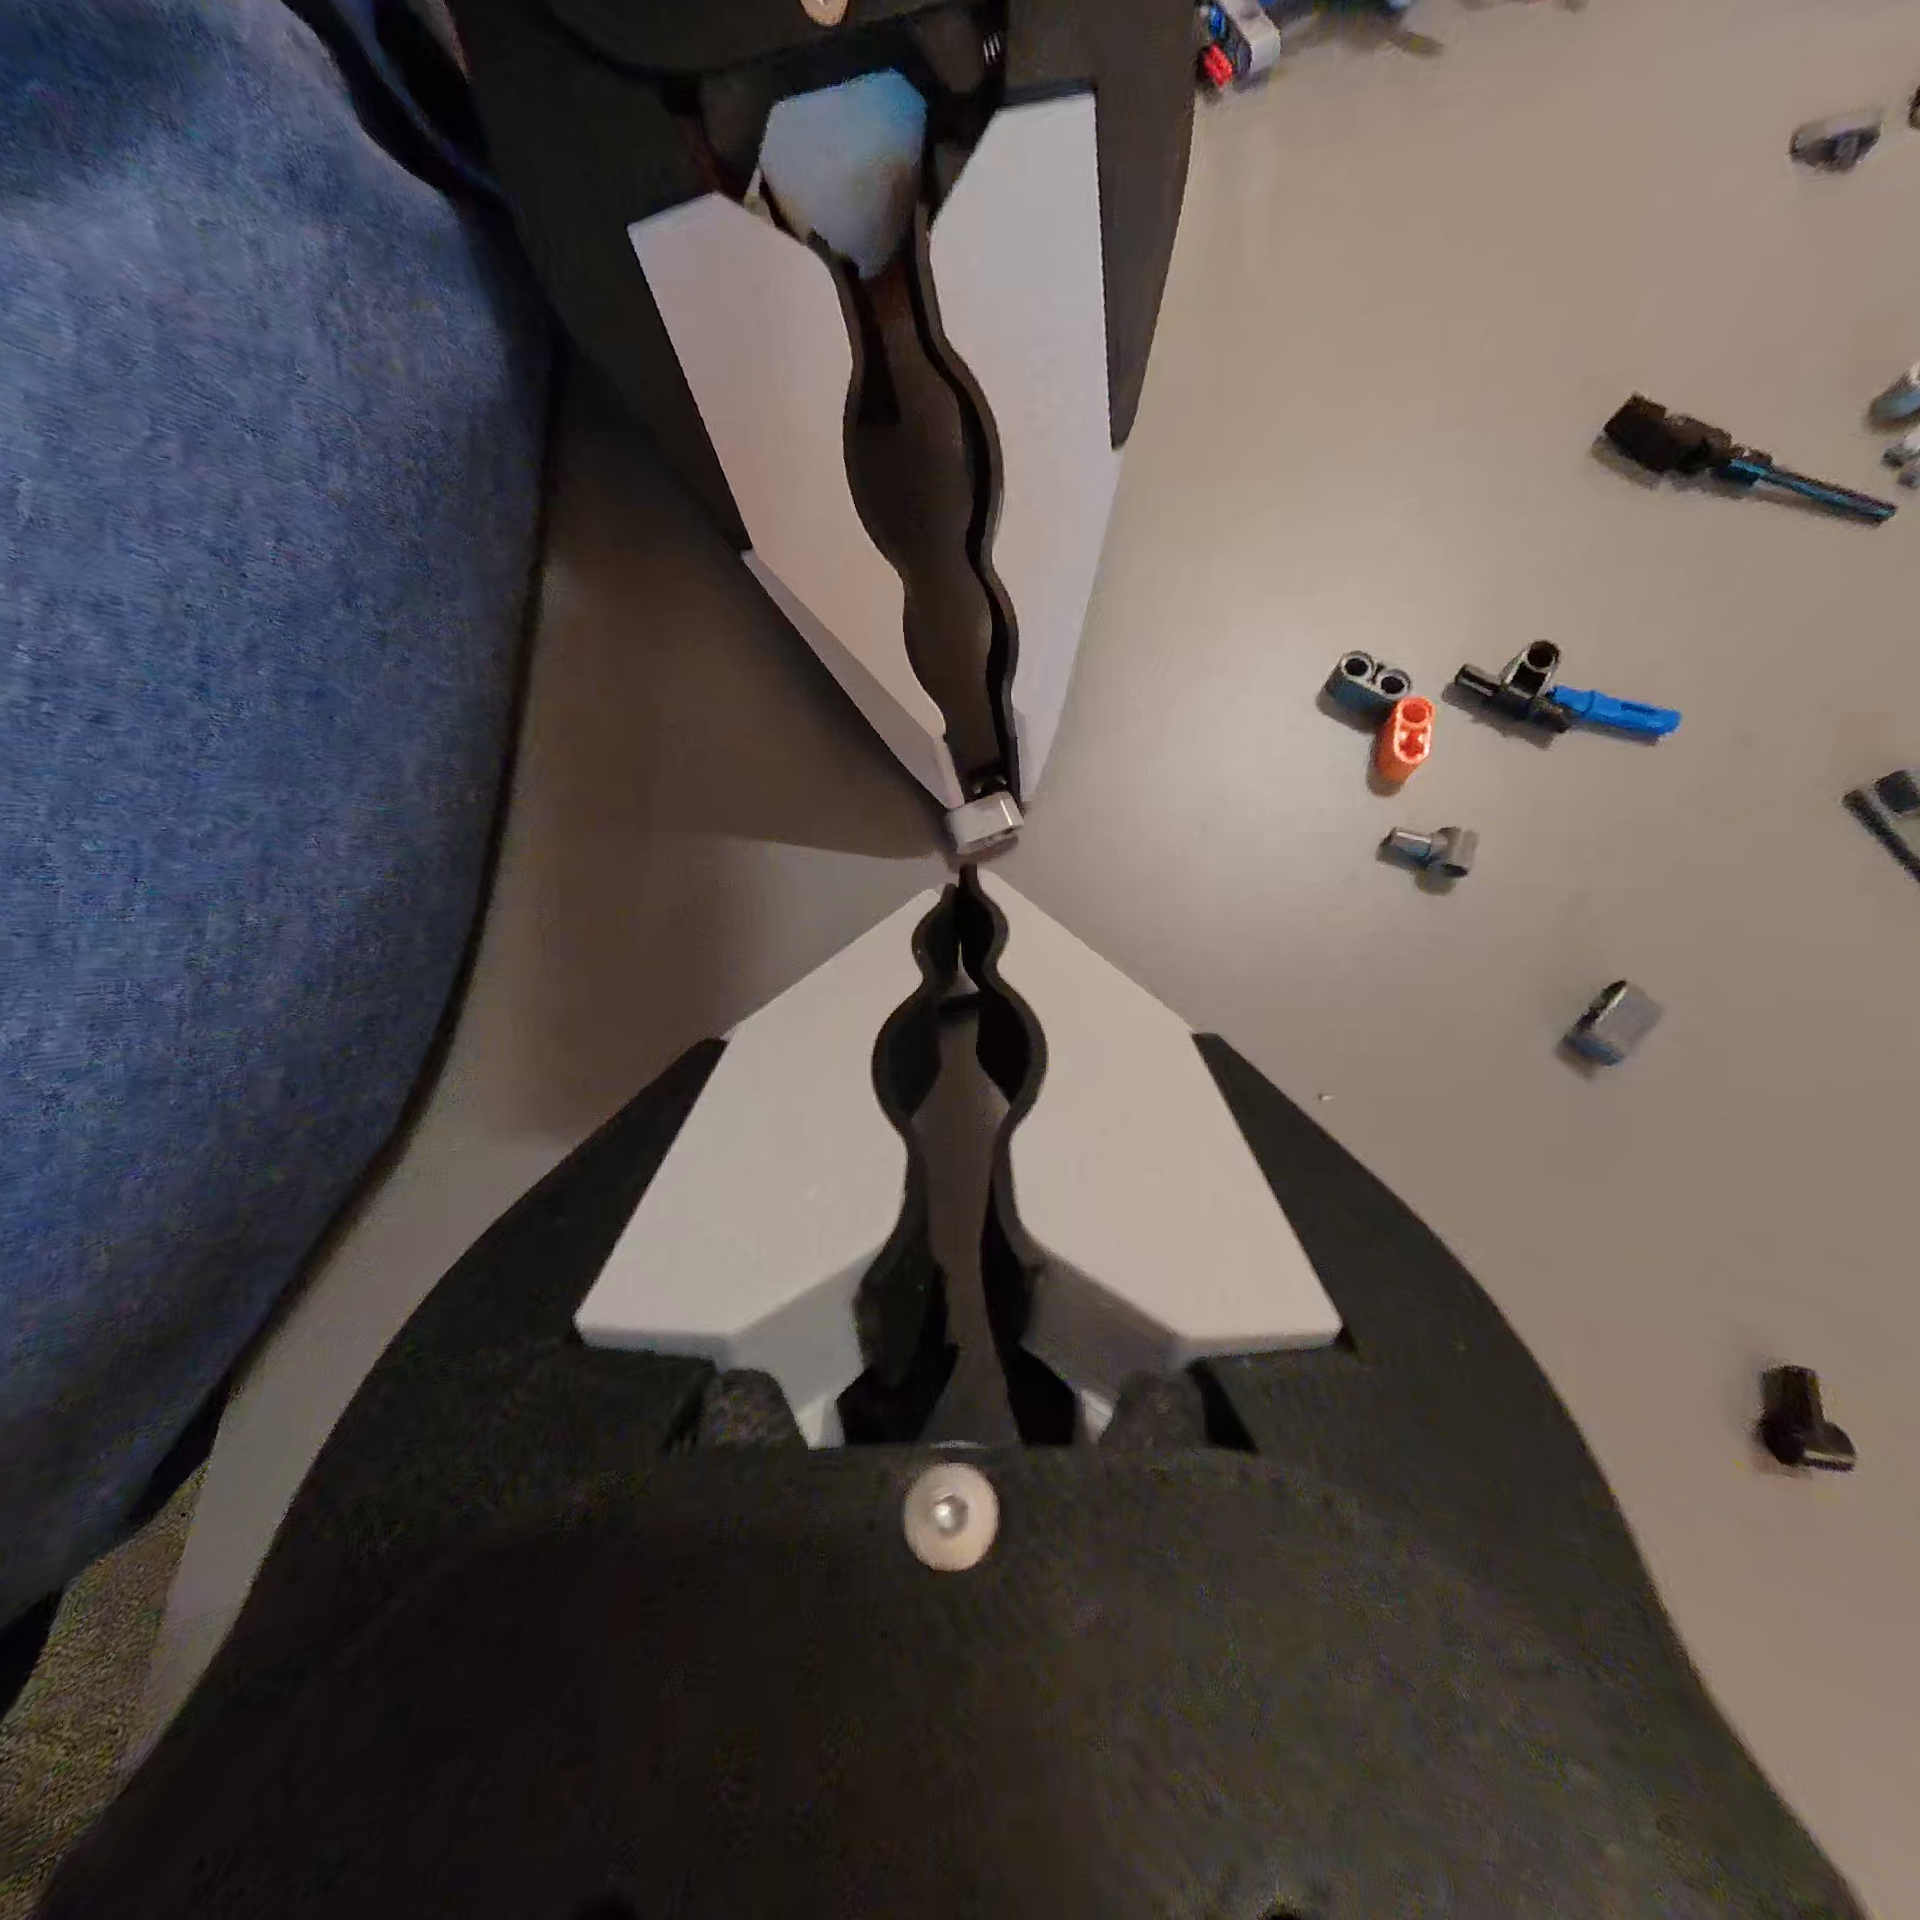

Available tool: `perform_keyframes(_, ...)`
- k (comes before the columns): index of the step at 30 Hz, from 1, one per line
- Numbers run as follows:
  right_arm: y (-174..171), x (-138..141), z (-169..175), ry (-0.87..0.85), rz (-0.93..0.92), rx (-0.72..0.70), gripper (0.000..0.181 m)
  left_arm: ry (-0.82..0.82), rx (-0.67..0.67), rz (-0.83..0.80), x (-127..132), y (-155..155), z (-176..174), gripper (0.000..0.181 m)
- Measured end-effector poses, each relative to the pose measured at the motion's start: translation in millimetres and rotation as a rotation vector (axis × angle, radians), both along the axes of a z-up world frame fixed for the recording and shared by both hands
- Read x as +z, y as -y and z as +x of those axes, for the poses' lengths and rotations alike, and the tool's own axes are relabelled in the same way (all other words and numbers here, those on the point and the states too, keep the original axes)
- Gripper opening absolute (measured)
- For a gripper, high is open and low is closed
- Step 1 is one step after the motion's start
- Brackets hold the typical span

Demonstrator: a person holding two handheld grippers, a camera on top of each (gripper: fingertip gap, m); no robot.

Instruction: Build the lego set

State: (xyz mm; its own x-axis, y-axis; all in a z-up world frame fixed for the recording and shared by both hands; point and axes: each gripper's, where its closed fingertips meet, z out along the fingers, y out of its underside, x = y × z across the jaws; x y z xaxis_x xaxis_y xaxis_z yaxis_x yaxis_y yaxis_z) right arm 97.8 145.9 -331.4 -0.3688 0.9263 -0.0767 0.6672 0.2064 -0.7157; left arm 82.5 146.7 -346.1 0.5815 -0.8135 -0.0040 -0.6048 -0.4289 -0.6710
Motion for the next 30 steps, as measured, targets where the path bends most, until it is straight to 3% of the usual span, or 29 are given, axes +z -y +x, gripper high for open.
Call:
perform_keyframes(12,-12,2,14,0.007,-0.085,-0.052,0.000,0.019,-0.071,0.011,0,4,1,0.007)
perform_keyframes(17,-14,-2,19,0.019,-0.086,-0.073,0.010,0.023,-0.074,0.013,0,5,2,0.009)
perform_keyframes(24,-14,-6,30,0.083,0.002,-0.111,0.014,0.029,-0.051,0.019,1,5,1,0.013)
perform_keyframes(30,-4,-12,28,0.075,0.009,-0.318,0.015,0.037,-0.024,0.023,1,4,1,0.010)
